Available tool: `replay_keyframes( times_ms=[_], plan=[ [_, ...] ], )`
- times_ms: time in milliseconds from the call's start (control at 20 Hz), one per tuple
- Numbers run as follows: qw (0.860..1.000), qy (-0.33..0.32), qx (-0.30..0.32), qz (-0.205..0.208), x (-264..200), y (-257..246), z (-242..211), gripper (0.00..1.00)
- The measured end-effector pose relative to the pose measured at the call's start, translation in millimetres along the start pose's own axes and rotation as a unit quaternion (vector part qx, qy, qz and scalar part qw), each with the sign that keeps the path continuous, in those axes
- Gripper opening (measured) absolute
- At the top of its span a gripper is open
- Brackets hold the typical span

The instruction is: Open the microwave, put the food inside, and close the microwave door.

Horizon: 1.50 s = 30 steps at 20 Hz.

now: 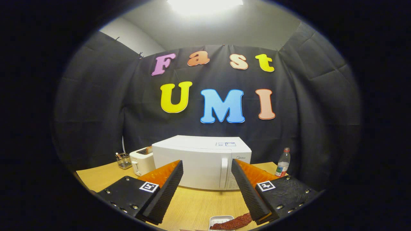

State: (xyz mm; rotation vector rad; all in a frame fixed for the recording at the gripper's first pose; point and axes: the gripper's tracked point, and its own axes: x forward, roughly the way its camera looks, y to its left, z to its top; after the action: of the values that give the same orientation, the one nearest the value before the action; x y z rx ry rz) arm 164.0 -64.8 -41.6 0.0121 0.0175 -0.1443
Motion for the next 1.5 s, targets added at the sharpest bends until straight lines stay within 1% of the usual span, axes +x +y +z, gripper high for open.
replay_keyframes(
  times_ms=[100, 350, 500, 600, 800, 1050, 1350, 1450, 1500],
  plan=[
    [1.000, 0.013, 0.005, -0.006, 26.2, -1.6, -18.6, 0.96],
    [0.999, 0.041, 0.003, -0.020, 88.4, -12.2, -48.8, 0.96],
    [0.998, 0.050, -0.005, -0.047, 117.8, -25.8, -68.3, 0.96],
    [0.997, 0.059, -0.003, -0.048, 134.4, -25.1, -80.8, 0.95],
    [0.995, 0.083, -0.004, -0.049, 157.9, -27.4, -103.4, 0.96],
    [0.994, 0.091, -0.002, -0.054, 177.3, -32.5, -120.0, 0.96],
    [0.995, 0.082, -0.015, -0.056, 185.9, -33.9, -120.1, 0.96],
    [0.995, 0.082, -0.017, -0.057, 187.0, -35.1, -121.0, 0.78],
    [0.995, 0.081, -0.016, -0.062, 184.2, -39.6, -120.9, 0.76]
  ],
)
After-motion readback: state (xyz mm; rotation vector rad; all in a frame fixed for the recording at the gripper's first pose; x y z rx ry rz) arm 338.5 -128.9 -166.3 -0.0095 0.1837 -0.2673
